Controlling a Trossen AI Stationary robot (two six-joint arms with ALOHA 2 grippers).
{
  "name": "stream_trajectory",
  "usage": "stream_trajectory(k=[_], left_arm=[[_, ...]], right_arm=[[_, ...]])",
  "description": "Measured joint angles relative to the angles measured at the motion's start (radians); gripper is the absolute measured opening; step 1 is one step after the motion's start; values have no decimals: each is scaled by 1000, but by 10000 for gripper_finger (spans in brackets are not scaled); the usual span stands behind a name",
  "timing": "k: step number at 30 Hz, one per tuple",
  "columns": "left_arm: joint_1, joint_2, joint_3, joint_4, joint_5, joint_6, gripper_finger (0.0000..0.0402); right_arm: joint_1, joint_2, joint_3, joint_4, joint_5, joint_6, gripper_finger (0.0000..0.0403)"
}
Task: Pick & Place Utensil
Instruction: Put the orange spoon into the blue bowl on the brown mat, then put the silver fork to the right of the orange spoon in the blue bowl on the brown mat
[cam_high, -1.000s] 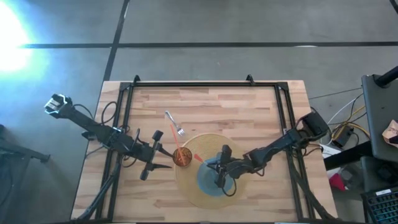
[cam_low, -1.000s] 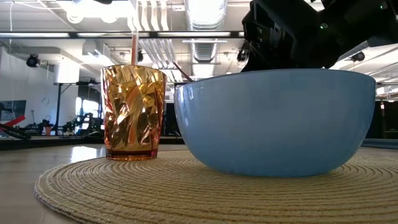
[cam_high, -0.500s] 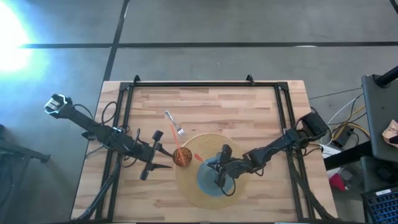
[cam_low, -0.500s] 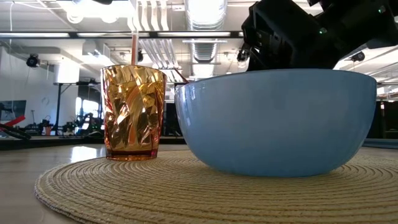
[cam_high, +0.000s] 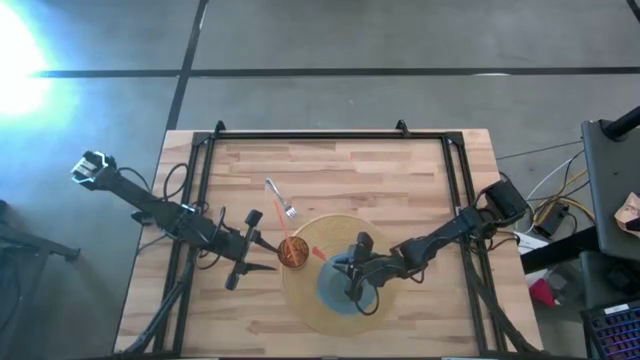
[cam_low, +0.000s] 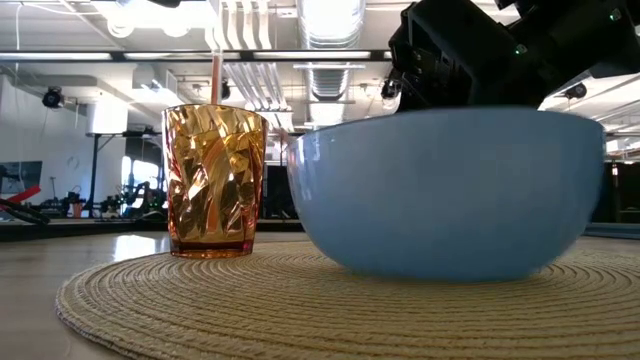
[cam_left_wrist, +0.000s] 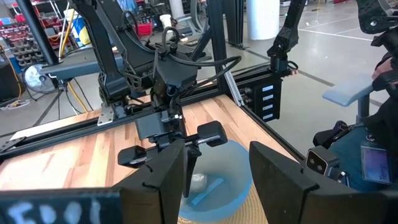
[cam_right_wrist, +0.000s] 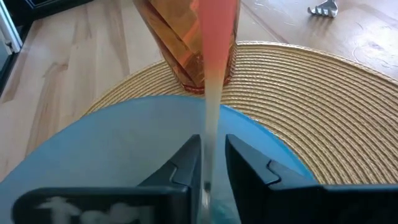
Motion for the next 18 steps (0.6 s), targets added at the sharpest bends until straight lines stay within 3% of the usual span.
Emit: stream_trajectory(k=[8, 18], left_arm=[[0, 0, 0, 0, 0, 0, 174], [0, 0, 0, 0, 0, 0, 174]], right_arm=[[0, -3, 0, 1, 0, -3, 112], [-1, -30, 0, 0, 3, -42, 125]])
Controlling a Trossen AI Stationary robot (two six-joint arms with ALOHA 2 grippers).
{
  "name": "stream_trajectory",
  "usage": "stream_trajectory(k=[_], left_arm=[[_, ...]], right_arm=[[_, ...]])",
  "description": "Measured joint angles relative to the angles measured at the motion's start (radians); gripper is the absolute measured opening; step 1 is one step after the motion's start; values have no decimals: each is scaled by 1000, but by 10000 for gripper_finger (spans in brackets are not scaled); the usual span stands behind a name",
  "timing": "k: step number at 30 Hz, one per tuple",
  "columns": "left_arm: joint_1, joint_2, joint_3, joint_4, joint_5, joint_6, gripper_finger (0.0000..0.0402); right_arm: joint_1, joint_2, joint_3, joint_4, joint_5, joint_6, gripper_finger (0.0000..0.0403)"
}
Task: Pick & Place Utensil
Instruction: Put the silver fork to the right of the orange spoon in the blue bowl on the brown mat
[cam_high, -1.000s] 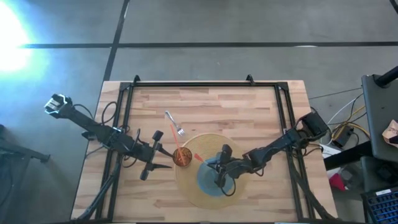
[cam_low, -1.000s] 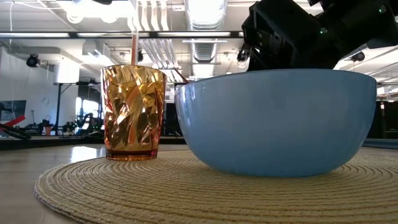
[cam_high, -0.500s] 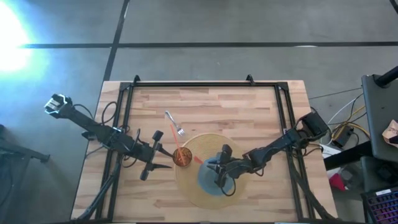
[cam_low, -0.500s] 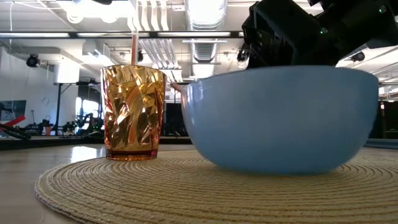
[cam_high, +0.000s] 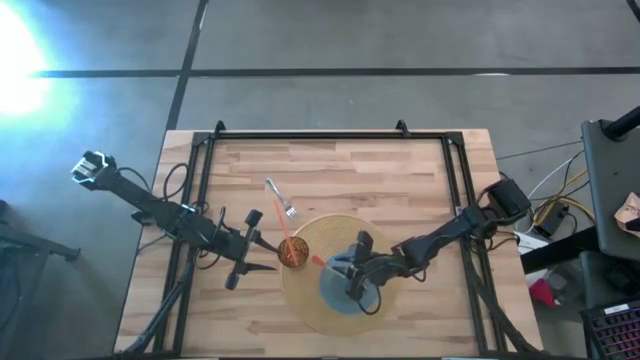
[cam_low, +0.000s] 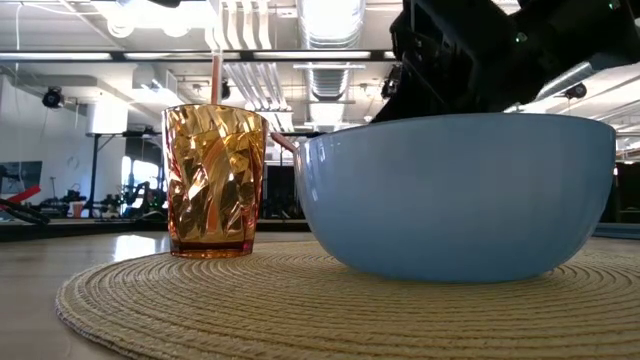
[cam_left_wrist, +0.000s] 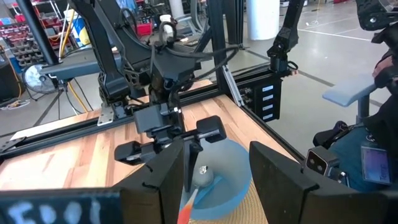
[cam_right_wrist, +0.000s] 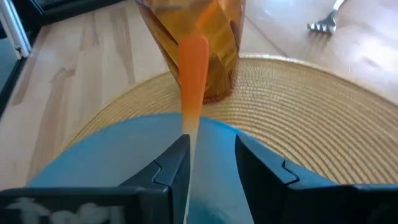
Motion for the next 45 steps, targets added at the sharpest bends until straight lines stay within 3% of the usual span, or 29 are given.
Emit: stream_trajectory(k=[13, 23, 28, 35, 45], left_arm=[[-1, -2, 0, -80, -107, -125, 174], [0, -78, 35, -205, -107, -208, 174], [0, -130, 119, -407, -107, -226, 174], [0, -147, 311, -831, -120, -226, 174], [43, -143, 445, -1194, -472, -274, 174]], right_arm=[[1, -132, 0, -27, 4, -163, 115], [-4, -307, 0, -247, 118, -198, 136], [-14, -400, 0, -383, 173, -201, 142], [-44, -499, -3, -481, 192, -203, 137], [-62, -522, -8, -502, 191, -203, 144]])
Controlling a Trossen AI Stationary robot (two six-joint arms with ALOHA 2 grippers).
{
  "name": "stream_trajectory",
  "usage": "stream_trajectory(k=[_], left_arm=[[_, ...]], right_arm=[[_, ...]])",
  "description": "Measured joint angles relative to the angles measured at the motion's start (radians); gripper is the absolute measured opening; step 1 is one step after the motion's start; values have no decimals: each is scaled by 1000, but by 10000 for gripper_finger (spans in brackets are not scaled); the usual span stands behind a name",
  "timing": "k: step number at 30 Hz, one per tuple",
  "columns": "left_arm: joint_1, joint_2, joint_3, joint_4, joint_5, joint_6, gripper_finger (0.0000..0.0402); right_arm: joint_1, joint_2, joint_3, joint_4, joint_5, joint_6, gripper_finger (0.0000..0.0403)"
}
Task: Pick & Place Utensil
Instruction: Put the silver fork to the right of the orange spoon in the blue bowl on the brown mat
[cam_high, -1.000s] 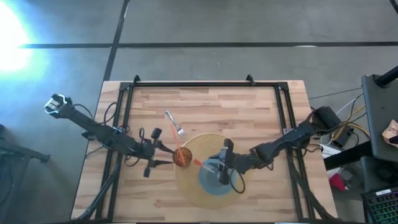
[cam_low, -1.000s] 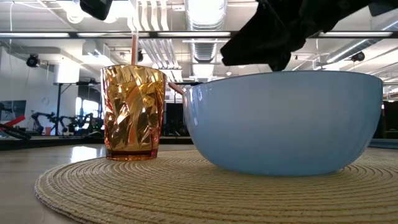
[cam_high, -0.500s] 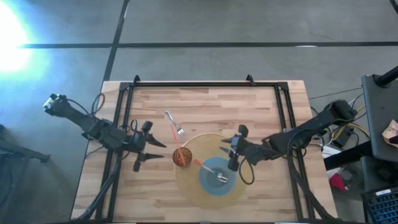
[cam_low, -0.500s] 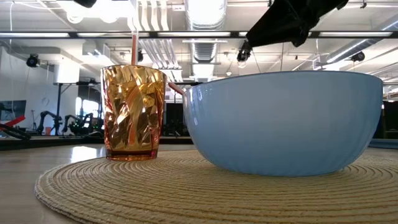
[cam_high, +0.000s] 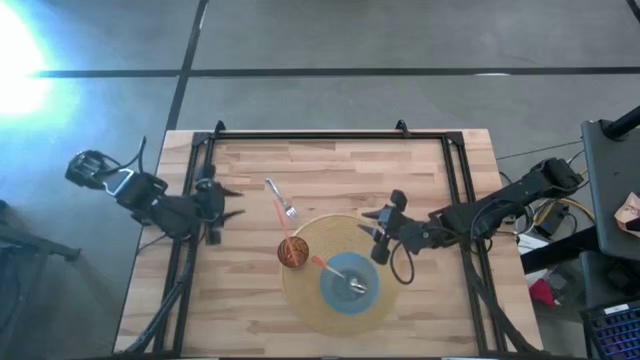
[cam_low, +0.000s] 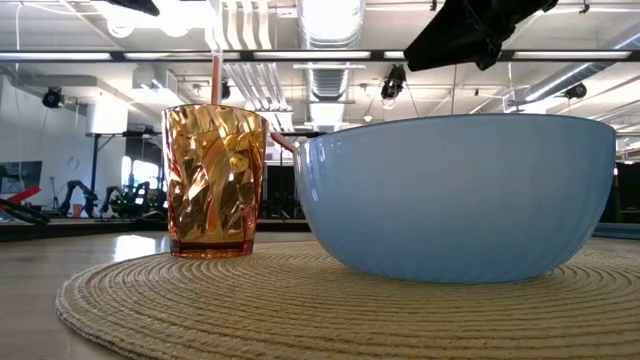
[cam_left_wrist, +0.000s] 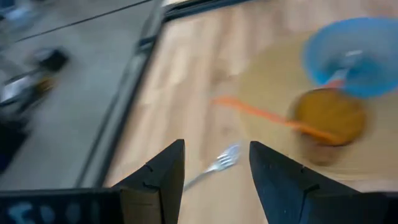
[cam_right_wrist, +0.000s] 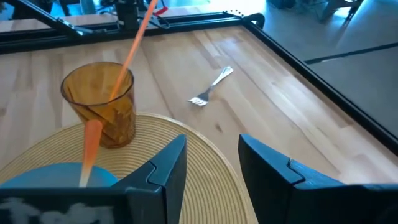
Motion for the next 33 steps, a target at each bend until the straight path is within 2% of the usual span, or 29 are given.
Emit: stream_trajectory(k=[3, 9, 19, 26, 30, 33], left_arm=[[56, -2, 28, -64, -57, -18, 174], [214, -2, 71, -73, -17, 55, 174], [548, 11, 97, -62, 269, 235, 174], [757, 86, 97, -51, 433, 357, 174], [842, 157, 97, -46, 530, 414, 174], [879, 205, 96, -51, 562, 454, 174]], right_arm=[[0, 0, -2, 0, -3, 2, 141], [0, 0, -3, 1, -3, 2, 134], [0, 0, -3, 1, -3, 9, 144], [1, 0, -3, 1, -4, 9, 135], [1, 0, -3, 1, -4, 9, 131], [1, 1, -4, 1, -11, 9, 129]])
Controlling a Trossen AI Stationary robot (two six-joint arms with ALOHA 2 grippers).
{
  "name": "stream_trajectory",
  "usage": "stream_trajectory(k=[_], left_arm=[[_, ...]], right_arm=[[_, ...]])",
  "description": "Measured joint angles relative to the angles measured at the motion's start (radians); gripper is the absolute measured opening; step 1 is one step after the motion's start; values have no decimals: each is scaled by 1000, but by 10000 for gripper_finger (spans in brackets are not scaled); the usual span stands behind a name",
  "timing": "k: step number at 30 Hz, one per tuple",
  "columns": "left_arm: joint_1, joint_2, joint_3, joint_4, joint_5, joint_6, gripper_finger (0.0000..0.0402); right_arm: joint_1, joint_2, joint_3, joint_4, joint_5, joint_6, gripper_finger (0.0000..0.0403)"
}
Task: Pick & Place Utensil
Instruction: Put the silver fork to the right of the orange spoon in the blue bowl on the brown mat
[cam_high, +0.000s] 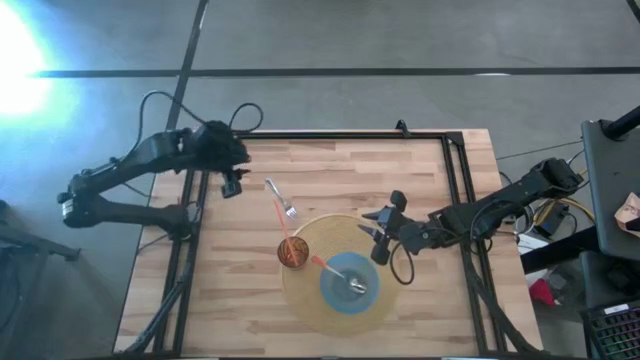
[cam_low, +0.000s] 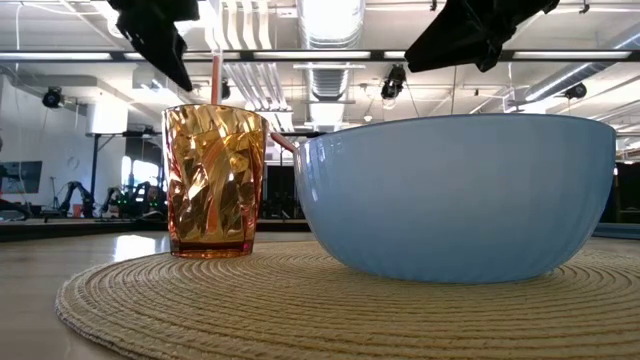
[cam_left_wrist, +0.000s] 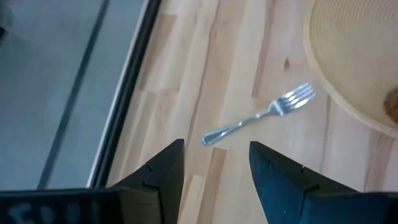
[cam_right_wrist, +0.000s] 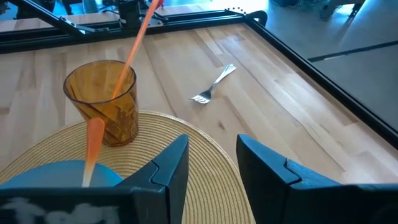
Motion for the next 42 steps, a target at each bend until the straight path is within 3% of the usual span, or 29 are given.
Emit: stream_trajectory(k=[6, 28, 34, 42], left_arm=[[60, 75, 0, -13, 6, 18, 174], [172, 393, -2, 30, 201, 95, 174], [172, 452, -17, 92, 251, 155, 174], [179, 469, -127, 234, 257, 263, 174]], right_arm=[[1, 0, -1, 0, 0, 0, 135], [1, 0, -17, 2, -23, 0, 133], [1, 0, -17, 2, -26, 0, 141], [1, 0, -17, 5, -26, 0, 132]])
